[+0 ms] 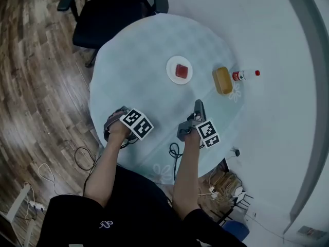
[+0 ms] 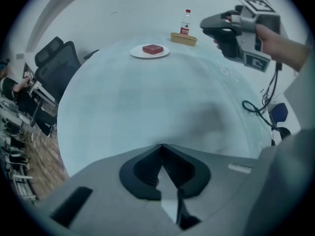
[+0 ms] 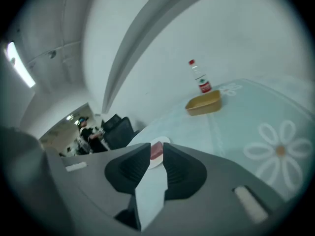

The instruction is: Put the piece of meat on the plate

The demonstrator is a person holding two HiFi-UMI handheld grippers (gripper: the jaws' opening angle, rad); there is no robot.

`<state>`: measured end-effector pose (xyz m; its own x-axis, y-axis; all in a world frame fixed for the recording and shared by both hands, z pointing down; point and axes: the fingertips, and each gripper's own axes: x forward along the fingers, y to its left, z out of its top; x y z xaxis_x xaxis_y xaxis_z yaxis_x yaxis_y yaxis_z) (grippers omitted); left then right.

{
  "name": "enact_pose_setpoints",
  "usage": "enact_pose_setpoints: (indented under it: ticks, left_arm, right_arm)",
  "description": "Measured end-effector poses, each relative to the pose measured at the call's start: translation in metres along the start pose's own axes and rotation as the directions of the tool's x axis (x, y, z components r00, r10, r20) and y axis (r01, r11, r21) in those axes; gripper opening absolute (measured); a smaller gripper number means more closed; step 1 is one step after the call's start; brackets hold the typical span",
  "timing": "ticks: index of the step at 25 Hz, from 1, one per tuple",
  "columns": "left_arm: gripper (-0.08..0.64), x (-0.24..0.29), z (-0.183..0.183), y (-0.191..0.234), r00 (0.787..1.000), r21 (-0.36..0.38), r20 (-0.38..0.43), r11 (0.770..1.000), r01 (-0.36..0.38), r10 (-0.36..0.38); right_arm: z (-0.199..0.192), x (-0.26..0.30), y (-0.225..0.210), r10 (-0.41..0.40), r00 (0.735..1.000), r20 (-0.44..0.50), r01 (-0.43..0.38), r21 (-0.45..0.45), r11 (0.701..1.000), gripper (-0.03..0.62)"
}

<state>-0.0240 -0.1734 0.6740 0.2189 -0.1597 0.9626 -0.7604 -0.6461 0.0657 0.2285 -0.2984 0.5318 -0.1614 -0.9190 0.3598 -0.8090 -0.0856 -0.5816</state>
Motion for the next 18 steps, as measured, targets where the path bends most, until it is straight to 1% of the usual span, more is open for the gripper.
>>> enact_pose_setpoints:
  ticks: [1,3,4,5,6,7,8,9,10,11,12,13,14,15,16,17,18]
  left_arm:
    - [0.002,0.0,0.0,0.001,1.0,-0.023,0.01,1.0,0.007,-0.007]
    - [0.0,-0.001,-0.001,0.004,1.0,-0.079,0.019,0.997,0.009,-0.007]
    - [0.0,-0.003,-0.002,0.005,1.0,-0.105,0.017,0.994,0.002,0.0]
    - [0.0,-0.008,-0.002,0.002,1.0,-0.124,0.023,0.992,-0.002,0.005]
    - [0.0,-0.016,0.004,-0.003,0.999,-0.129,0.05,0.992,0.002,0.005]
    - [0.0,-0.028,0.015,-0.01,0.995,-0.127,0.104,0.992,0.013,0.0]
    - [0.0,-0.045,0.03,-0.017,0.984,-0.123,0.178,0.992,0.027,-0.005]
    - [0.0,-0.065,0.05,-0.021,0.965,-0.123,0.264,0.992,0.039,-0.005]
    - [0.0,-0.089,0.071,-0.024,0.935,-0.127,0.355,0.991,0.049,0.0]
    - [0.0,-0.114,0.092,-0.028,0.894,-0.133,0.448,0.99,0.056,0.01]
    - [0.0,-0.142,0.112,-0.033,0.843,-0.135,0.538,0.989,0.057,0.025]
    - [0.0,-0.17,0.131,-0.039,0.781,-0.132,0.623,0.99,0.047,0.046]
    - [0.0,-0.198,0.147,-0.047,0.714,-0.127,0.696,0.992,0.024,0.072]
    - [0.0,-0.223,0.161,-0.053,0.649,-0.126,0.754,0.992,-0.009,0.102]
    - [0.0,-0.244,0.172,-0.057,0.591,-0.134,0.795,0.99,-0.045,0.135]
    - [0.0,-0.261,0.179,-0.059,0.544,-0.154,0.822,0.985,-0.074,0.169]
    - [0.0,-0.274,0.183,-0.06,0.51,-0.182,0.836,0.979,-0.089,0.202]
  right_arm:
    - [-0.003,-0.014,-0.003,-0.026,0.999,0.038,0.024,0.057,0.998,0.074]
    - [-0.008,-0.039,0.0,-0.038,0.995,0.091,0.026,0.131,0.991,0.033]
    - [-0.01,-0.051,0.003,-0.033,0.994,0.105,0.017,0.149,0.989,0.01]
    - [-0.01,-0.062,0.006,-0.018,0.993,0.115,0.0,0.158,0.987,0.005]
    - [-0.007,-0.072,0.012,0.009,0.992,0.123,-0.029,0.157,0.987,0.005]
    - [-0.002,-0.08,0.021,0.049,0.99,0.132,-0.067,0.139,0.988,0.005]
    - [0.005,-0.087,0.033,0.093,0.986,0.138,-0.108,0.102,0.989,0.005]
    - [0.013,-0.093,0.046,0.133,0.981,0.14,-0.142,0.053,0.989,0.005]
    - [0.02,-0.099,0.058,0.164,0.977,0.139,-0.165,-0.003,0.986,0.005]
    - [0.026,-0.105,0.068,0.185,0.973,0.136,-0.178,-0.063,0.982,0.005]
    - [0.033,-0.113,0.076,0.196,0.972,0.132,-0.179,-0.128,0.975,0.005]
    - [0.041,-0.121,0.081,0.2,0.971,0.129,-0.173,-0.193,0.966,0.005]
    - [0.049,-0.129,0.086,0.202,0.971,0.127,-0.165,-0.252,0.954,0.005]
    - [0.057,-0.136,0.09,0.207,0.97,0.125,-0.161,-0.304,0.939,0.005]
    - [0.064,-0.141,0.096,0.217,0.968,0.124,-0.162,-0.351,0.922,0.005]
    - [0.07,-0.145,0.102,0.233,0.965,0.123,-0.168,-0.394,0.904,0.005]
    - [0.074,-0.149,0.108,0.249,0.96,0.124,-0.174,-0.433,0.885,0.005]
